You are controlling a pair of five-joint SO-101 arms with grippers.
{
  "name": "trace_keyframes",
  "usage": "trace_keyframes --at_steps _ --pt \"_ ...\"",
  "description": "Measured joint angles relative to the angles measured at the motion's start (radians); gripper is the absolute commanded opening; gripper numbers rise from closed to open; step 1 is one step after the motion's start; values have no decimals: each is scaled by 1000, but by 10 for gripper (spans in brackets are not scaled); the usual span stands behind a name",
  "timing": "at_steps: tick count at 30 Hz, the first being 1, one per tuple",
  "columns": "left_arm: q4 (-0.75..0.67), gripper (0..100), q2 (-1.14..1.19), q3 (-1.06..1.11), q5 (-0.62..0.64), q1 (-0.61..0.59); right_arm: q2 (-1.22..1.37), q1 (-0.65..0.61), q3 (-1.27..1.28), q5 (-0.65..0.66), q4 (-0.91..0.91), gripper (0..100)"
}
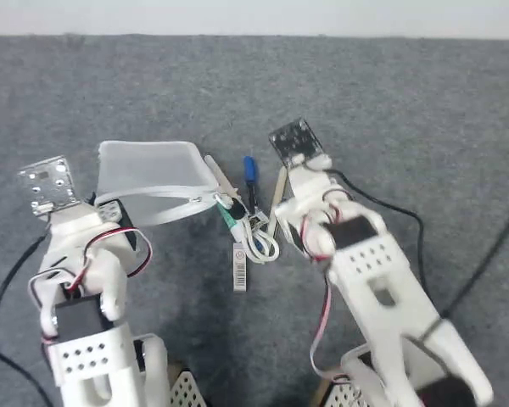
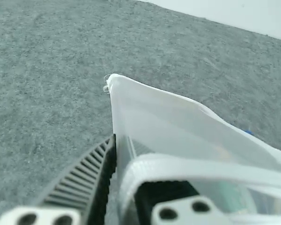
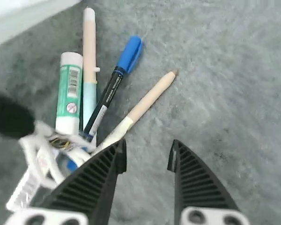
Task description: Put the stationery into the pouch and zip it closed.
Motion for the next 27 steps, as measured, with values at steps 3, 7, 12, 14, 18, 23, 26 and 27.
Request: trace_keyframes --at_steps 3,7,12,14,18,23,26,27 --pt "0 10 0 0 0 -8 146 2 -104 -74 0 135" --pt "0 10 0 0 0 -8 308 2 -236 -120 0 135" --pt "0 10 0 0 0 -8 488 0 -371 -160 0 134" --pt "0 10 0 0 0 -8 551 0 -419 -215 0 134" --pt "0 10 0 0 0 -8 652 2 -505 -292 31 134" --pt "0 10 0 0 0 -8 770 0 -598 -324 43 134" --pt "0 10 0 0 0 -8 833 0 -646 -324 43 133" --pt "0 10 0 0 0 -8 852 0 -660 -324 43 133"
